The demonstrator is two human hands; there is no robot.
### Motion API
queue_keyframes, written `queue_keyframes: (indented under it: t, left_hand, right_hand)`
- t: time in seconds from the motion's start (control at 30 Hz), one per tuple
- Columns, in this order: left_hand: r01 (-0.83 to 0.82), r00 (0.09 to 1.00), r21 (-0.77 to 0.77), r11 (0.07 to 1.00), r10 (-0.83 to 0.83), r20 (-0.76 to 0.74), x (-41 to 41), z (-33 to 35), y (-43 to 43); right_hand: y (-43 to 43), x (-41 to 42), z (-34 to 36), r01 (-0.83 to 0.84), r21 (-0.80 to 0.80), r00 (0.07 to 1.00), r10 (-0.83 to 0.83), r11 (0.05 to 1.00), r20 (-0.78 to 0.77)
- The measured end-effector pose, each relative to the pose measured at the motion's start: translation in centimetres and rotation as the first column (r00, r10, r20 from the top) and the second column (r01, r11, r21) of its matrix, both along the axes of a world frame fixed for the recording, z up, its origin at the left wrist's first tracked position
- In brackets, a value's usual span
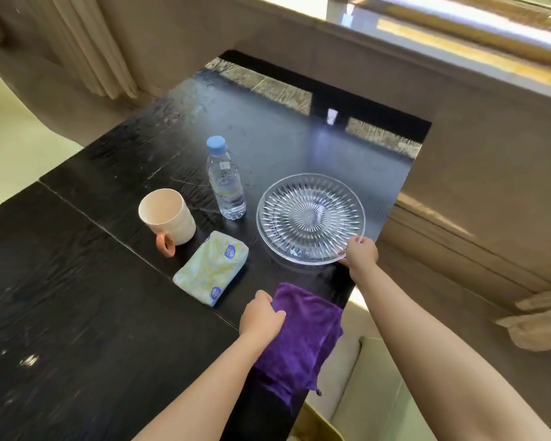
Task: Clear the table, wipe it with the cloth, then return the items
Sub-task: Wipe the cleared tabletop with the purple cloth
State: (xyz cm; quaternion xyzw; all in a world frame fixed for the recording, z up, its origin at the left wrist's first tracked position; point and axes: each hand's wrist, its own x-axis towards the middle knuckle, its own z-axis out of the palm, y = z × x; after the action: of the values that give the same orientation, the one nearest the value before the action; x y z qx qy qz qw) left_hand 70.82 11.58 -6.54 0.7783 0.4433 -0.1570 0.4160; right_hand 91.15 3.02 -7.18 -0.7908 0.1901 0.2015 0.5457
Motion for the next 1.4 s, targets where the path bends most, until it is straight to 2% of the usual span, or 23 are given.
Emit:
queue_keyframes:
  t: [0.13,0.2,0.27,0.3,0.37,0.4,0.47,0.53,0.6,0.73,0.87,0.97,1.13,1.23,1.4]
  left_hand:
    - [-0.054,0.993,-0.067,0.996,0.061,0.104,-0.1,0.5,-0.3]
    - [-0.023,0.987,-0.100,0.995,0.038,0.154,-0.3,1.0,-0.5]
    - [0.028,0.980,-0.104,0.994,-0.007,0.200,-0.8,1.5,-0.7]
    - [0.053,0.975,-0.100,0.994,-0.029,0.222,-1.1,1.7,-0.8]
    - [0.094,0.958,-0.093,0.991,-0.065,0.280,-1.5,2.4,-1.1]
    - [0.119,0.945,-0.084,0.989,-0.086,0.316,-1.6,2.8,-1.3]
    - [0.173,0.913,-0.043,0.984,-0.144,0.381,-1.8,4.3,-1.7]
    - [0.217,0.882,-0.006,0.976,-0.193,0.429,-2.0,6.1,-2.0]
    - [0.243,0.851,0.021,0.970,-0.224,0.476,-2.3,8.0,-1.9]
    - [0.204,0.815,0.048,0.978,-0.197,0.545,-3.7,12.2,-1.1]
    - [0.112,0.799,0.114,0.987,-0.158,0.581,-5.9,17.2,-0.4]
    - [0.098,0.802,0.154,0.983,-0.170,0.572,-8.9,21.3,0.2]
    - [0.096,0.897,0.302,0.948,-0.214,0.388,-16.0,25.7,1.9]
    - [-0.033,0.927,0.340,0.940,-0.098,0.361,-21.2,27.3,3.0]
    - [-0.216,0.924,0.361,0.907,0.070,0.377,-30.7,29.7,3.8]
  right_hand:
    - [-0.6,1.0,-1.0,-0.250,-0.257,0.968,0.245,0.934,-0.051]
    - [-0.8,0.2,1.0,-0.359,-0.413,0.930,0.361,0.837,-0.077]
    - [-0.9,-1.4,3.1,-0.407,-0.567,0.871,0.492,0.716,-0.004]
    - [-0.9,-2.1,4.0,-0.426,-0.612,0.806,0.587,0.666,0.078]
    - [-1.1,-3.5,5.6,-0.580,-0.584,0.598,0.784,0.568,0.168]
    - [-1.3,-4.2,6.5,-0.708,-0.515,0.484,0.863,0.484,0.145]
    - [-1.9,-5.7,8.6,-0.916,-0.312,0.267,0.964,0.252,-0.007]
    - [-2.6,-7.0,11.1,-0.984,-0.171,0.069,0.989,0.046,-0.130]
    - [-3.3,-7.7,12.9,-0.990,-0.127,-0.035,0.986,-0.057,-0.165]
    - [-3.9,-8.4,16.5,-0.978,-0.195,-0.050,0.994,-0.069,-0.100]
    - [-3.1,-10.3,21.1,-0.950,-0.311,-0.019,0.996,0.010,0.090]
    - [-2.0,-12.4,24.6,-0.920,-0.389,-0.034,0.982,0.043,0.188]
    - [1.1,-17.9,30.3,-0.896,-0.445,-0.155,0.934,0.004,0.320]
    - [3.1,-21.9,32.1,-0.882,-0.469,-0.244,0.901,-0.053,0.358]
    - [6.7,-28.8,32.7,-0.874,-0.467,-0.347,0.847,-0.137,0.402]
